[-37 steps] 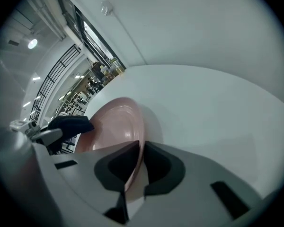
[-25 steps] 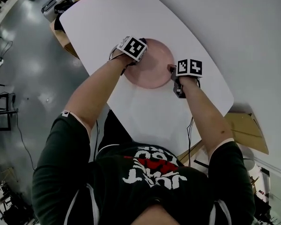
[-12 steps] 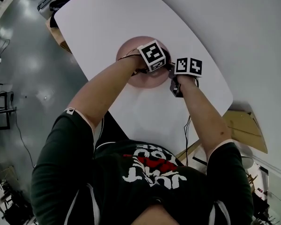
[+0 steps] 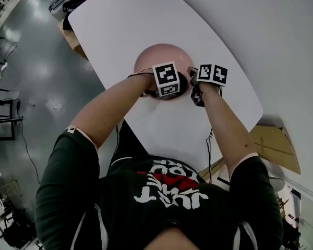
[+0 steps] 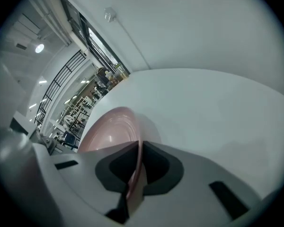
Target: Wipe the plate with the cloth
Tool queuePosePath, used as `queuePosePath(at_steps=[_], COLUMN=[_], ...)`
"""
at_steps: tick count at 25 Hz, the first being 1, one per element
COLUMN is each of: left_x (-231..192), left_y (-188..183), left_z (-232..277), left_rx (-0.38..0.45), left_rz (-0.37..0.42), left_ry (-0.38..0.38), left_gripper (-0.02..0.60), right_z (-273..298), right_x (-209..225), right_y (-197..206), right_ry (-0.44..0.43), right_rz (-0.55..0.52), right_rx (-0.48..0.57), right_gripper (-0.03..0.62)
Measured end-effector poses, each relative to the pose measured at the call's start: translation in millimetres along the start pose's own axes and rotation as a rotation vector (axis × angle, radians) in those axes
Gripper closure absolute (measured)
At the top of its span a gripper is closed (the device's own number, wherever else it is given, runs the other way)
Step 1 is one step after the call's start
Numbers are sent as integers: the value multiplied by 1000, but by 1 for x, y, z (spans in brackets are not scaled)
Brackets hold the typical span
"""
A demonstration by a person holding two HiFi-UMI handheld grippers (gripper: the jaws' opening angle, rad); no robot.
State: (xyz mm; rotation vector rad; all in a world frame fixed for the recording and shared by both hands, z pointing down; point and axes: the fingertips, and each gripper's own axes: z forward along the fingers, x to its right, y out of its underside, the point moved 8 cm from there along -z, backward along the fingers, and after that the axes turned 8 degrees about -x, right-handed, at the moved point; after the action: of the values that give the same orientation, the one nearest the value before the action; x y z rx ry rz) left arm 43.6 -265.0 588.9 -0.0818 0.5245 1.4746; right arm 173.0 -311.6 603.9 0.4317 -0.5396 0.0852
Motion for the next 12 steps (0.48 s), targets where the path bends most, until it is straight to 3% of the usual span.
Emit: queuePosePath(at_steps=[5, 12], left_x=[3, -21], left_y=[47, 93], left_z=[-13, -41], left_rx=[-87, -183], left_rz=[-29, -139], left_ry=[26, -100], left_gripper=[511, 510], right_z=[0, -4], right_x=[-1, -3], right_y=[0, 4], right_ry=[2, 21], right_rz=[-23, -82], right_rx=[1, -5], right_gripper=[574, 574])
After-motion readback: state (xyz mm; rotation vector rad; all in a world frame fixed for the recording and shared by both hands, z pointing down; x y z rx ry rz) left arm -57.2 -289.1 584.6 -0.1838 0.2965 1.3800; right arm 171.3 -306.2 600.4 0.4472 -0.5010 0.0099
